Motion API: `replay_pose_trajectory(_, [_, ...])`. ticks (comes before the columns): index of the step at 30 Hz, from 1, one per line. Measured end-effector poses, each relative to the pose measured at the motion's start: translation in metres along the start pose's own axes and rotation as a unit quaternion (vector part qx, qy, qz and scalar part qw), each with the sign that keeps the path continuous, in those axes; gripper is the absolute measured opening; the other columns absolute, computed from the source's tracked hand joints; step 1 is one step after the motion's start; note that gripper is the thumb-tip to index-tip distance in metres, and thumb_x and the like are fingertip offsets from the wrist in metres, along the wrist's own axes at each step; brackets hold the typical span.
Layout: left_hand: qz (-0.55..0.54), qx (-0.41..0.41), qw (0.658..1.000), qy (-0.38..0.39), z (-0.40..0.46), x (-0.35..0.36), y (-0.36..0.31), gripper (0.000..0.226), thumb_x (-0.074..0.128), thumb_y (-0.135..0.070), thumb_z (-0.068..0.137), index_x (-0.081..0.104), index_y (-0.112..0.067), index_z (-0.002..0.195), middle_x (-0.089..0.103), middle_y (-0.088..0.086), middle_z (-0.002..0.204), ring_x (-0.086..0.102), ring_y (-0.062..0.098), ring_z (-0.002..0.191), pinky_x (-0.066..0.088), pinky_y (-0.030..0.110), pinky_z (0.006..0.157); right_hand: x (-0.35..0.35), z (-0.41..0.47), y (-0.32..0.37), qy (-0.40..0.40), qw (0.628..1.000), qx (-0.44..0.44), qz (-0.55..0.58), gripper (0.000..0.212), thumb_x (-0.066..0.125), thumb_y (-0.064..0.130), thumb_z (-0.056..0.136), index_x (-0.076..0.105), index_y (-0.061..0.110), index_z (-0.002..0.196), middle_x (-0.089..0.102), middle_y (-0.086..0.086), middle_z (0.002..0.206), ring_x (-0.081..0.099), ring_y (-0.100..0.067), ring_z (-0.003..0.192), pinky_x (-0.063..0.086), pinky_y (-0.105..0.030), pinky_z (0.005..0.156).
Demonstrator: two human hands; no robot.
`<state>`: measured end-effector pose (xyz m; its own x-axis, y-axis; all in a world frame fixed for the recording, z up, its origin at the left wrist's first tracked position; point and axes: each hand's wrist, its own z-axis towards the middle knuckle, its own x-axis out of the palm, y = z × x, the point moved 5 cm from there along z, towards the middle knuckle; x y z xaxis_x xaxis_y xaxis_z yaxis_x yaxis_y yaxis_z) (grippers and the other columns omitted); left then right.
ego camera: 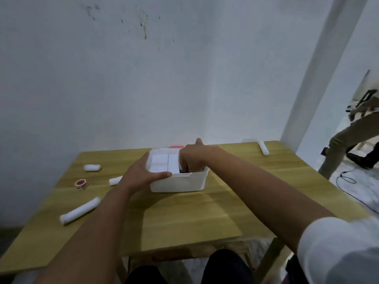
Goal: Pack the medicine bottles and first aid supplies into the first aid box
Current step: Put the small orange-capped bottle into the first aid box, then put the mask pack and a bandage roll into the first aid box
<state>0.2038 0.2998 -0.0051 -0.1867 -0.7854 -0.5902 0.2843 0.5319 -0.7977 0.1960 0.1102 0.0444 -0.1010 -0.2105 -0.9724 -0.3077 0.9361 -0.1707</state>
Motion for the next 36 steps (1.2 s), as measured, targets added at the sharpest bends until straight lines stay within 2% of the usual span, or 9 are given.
replay_pose_trajectory(5, [0.027,0.003,0.999,0.045,0.015,0.001,-0.001,0.095,0.091,-0.064,0.057,0.041,-0.046,0.136,0.054,-0.017,0.126,0.054,0.014,0.115,0.046,0.024,0.075,-0.002,-0.002,-0.002,-0.006,1.000,-0.013,0.024,0.014,0.071,0.015,0.085,0.073,0.028,0.082,0.070,0.013,0.089,0.056,-0.013,0.088,0.032,-0.045,0.095])
replay_pose_trajectory(8, [0.026,0.003,0.998,0.058,0.021,0.002,0.002,0.096,0.092,-0.063,0.057,0.039,-0.048,0.136,0.055,-0.016,0.126,0.054,0.015,0.115,0.046,0.024,0.075,-0.013,-0.008,-0.018,-0.043,0.990,-0.013,0.131,0.014,0.081,0.026,0.081,0.079,0.030,0.094,0.075,0.017,0.094,0.063,-0.008,0.095,0.044,-0.037,0.090])
replay_pose_trajectory(11, [0.023,-0.002,0.998,0.060,0.022,0.005,0.007,0.098,0.091,-0.065,0.057,0.035,-0.051,0.137,0.053,-0.015,0.129,0.052,0.016,0.117,0.047,0.031,0.081,-0.024,-0.020,-0.047,-0.119,0.953,-0.008,0.278,0.011,0.083,0.022,0.083,0.082,0.022,0.094,0.078,0.011,0.092,0.071,-0.004,0.089,0.057,-0.025,0.084])
replay_pose_trajectory(16, [0.005,0.003,0.999,0.052,0.023,0.007,0.011,0.104,0.091,-0.064,0.058,0.037,-0.044,0.144,0.052,-0.013,0.133,0.051,0.018,0.119,0.047,0.034,0.086,-0.019,-0.047,-0.105,-0.220,0.904,0.110,0.350,0.010,0.075,0.017,0.088,0.082,0.014,0.095,0.076,0.008,0.086,0.068,-0.001,0.080,0.052,-0.020,0.074])
replay_pose_trajectory(19, [0.004,0.003,0.999,0.054,0.022,0.007,0.011,0.103,0.089,-0.070,0.053,0.036,-0.049,0.139,0.053,-0.014,0.133,0.052,0.018,0.119,0.048,0.034,0.084,0.003,-0.061,-0.128,-0.181,0.906,0.188,0.334,0.012,0.075,0.018,0.088,0.080,0.011,0.097,0.071,0.008,0.078,0.069,-0.007,0.075,0.056,-0.027,0.073])
replay_pose_trajectory(22, [-0.001,0.004,0.999,0.052,0.022,0.007,0.011,0.100,0.091,-0.066,0.057,0.038,-0.047,0.140,0.055,-0.012,0.134,0.053,0.018,0.119,0.052,0.036,0.086,0.030,-0.074,-0.142,-0.115,0.901,0.259,0.327,0.019,0.079,0.022,0.087,0.077,0.005,0.095,0.078,-0.008,0.084,0.077,-0.022,0.080,0.062,-0.031,0.068])
replay_pose_trajectory(27, [-0.014,0.002,0.998,0.055,0.021,0.008,0.011,0.096,0.092,-0.060,0.060,0.040,-0.047,0.139,0.055,-0.011,0.131,0.054,0.020,0.117,0.056,0.041,0.086,0.071,-0.092,-0.138,0.029,0.878,0.363,0.311,0.046,0.090,0.037,0.078,0.064,0.003,0.095,0.076,-0.014,0.094,0.078,-0.027,0.081,0.065,-0.045,0.080])
replay_pose_trajectory(32, [-0.019,0.005,0.998,0.053,0.021,0.008,0.011,0.102,0.089,-0.069,0.051,0.042,-0.047,0.139,0.055,-0.011,0.131,0.054,0.021,0.117,0.056,0.048,0.092,0.093,-0.102,-0.126,0.152,0.868,0.380,0.280,0.046,0.091,0.039,0.075,0.060,0.009,0.089,0.078,-0.011,0.096,0.077,-0.028,0.094,0.061,-0.048,0.093])
replay_pose_trajectory(36, [-0.015,0.006,0.999,0.049,0.020,0.006,0.010,0.106,0.087,-0.073,0.046,0.044,-0.047,0.139,0.057,-0.013,0.129,0.055,0.020,0.116,0.056,0.048,0.092,0.100,-0.102,-0.125,0.147,0.868,0.383,0.281,0.037,0.089,0.032,0.077,0.070,0.005,0.094,0.079,-0.010,0.087,0.078,-0.028,0.090,0.061,-0.046,0.091])
